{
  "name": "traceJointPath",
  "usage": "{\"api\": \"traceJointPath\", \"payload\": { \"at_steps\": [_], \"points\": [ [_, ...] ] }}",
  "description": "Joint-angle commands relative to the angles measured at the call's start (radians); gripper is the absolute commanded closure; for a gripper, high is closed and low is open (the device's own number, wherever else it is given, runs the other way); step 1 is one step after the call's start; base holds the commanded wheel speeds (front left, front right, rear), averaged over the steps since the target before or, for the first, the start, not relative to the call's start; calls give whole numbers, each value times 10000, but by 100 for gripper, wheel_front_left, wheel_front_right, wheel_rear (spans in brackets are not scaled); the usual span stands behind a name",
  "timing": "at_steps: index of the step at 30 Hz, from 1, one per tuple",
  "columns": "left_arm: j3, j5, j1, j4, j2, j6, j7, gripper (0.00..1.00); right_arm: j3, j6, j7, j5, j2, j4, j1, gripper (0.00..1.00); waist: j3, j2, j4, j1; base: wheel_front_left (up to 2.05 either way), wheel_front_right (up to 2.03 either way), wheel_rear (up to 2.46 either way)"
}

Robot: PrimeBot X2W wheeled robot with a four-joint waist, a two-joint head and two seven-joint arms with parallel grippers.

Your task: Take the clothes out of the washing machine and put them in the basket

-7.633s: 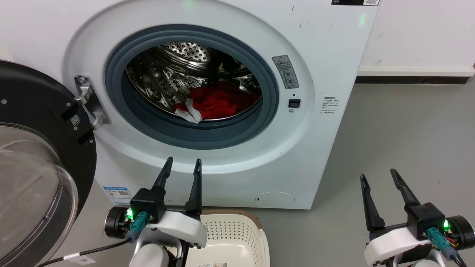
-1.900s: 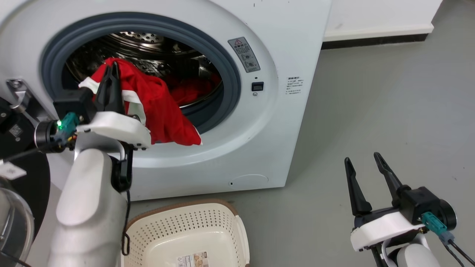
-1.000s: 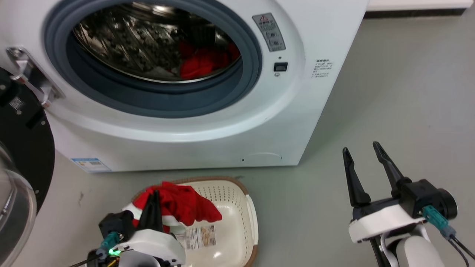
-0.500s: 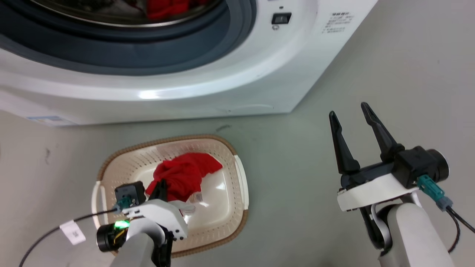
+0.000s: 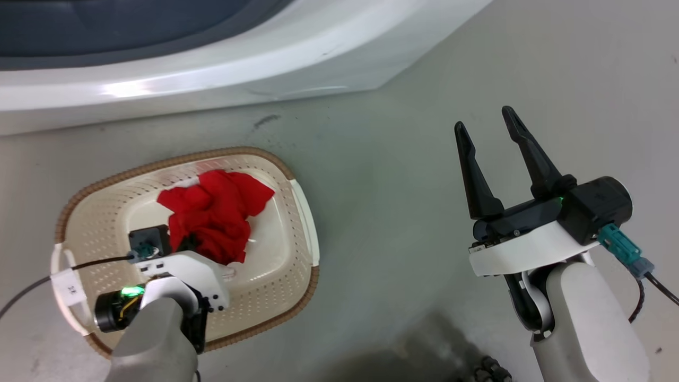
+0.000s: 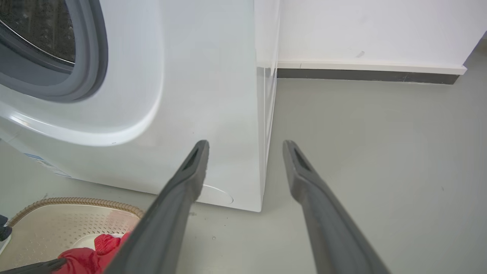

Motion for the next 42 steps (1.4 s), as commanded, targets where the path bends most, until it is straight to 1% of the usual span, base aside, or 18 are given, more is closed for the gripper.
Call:
{"api": "traceJointPath", "payload": {
  "at_steps": [1, 3, 4, 6, 7, 13, 18, 24, 26, 27, 28, 29, 34, 35, 42],
  "points": [
    [52, 3, -224, 103, 119, -8, -68, 100, 26, -7, -20, 64, 15, -57, -217, 0, 390, 0, -287, -2, 0, 0, 0],
    [-94, 124, -339, 333, 139, -138, -67, 100, 61, -7, -20, 121, 16, -26, -254, 0, 442, 0, -325, -2, 0, 0, 0],
    [-138, 144, -421, 426, 165, -204, -60, 95, 64, -7, -20, 142, 15, 6, -278, 0, 447, 0, -331, -2, 0, 0, 0],
    [-140, 119, -516, 603, 188, -285, -59, 42, 92, -5, -20, 241, 16, 87, -338, 0, 342, 0, -308, -2, 0, 0, 0],
    [-146, 97, -509, 698, 173, -337, -60, 0, 92, -7, -21, 259, 15, 116, -359, 0, 239, 0, -284, -2, 0, 0, 0],
    [-99, -44, 0, 893, -115, -447, -61, 0, -6, -7, -19, 106, 12, 335, 8, 0, -997, 0, -23, -2, 0, 0, 0],
    [89, -104, 796, 207, -366, -429, -57, 0, -266, -7, -21, -294, 10, 506, 429, 0, -2275, 0, 297, -2, 0, 0, 0],
    [357, 104, 2109, -1261, -644, -402, -51, 0, -597, -7, -20, -773, 6, 663, 1081, 0, -3586, 0, 706, -2, 0, 0, 0],
    [471, 206, 2578, -1824, -716, -396, -51, 0, -762, -7, -20, -932, 7, 662, 1342, 0, -3932, 0, 855, -2, 0, 0, 0],
    [471, 206, 2578, -1824, -716, -396, -51, 0, -762, -7, -20, -932, 7, 662, 1342, 0, -3932, 0, 855, -2, 0, 0, 0],
    [476, 388, 2963, -2412, -775, -386, -51, 0, -932, -7, -20, -1027, 9, 673, 1581, 0, -4240, 0, 1004, -2, 0, 0, 0],
    [476, 388, 2963, -2412, -775, -386, -51, 0, -932, -7, -20, -1027, 9, 673, 1581, 0, -4240, 0, 1004, -2, 0, 0, 0],
    [530, 737, 3738, -3907, -848, -282, -53, 0, -1192, -7, 18, -1322, 9, 653, 2106, 0, -4815, 0, 1287, -2, 0, 0, 0],
    [405, 730, 4062, -4795, -871, -231, -52, 0, -1282, -7, 131, -1502, 7, 530, 2368, 0, -5090, 0, 1390, -2, 0, 0, 0],
    [-1, 801, 4218, -6590, -868, 84, -52, 0, -1381, -7, 464, -1673, 9, 90, 2722, 0, -5414, 0, 1480, -2, 0, 0, 0]
  ]
}}
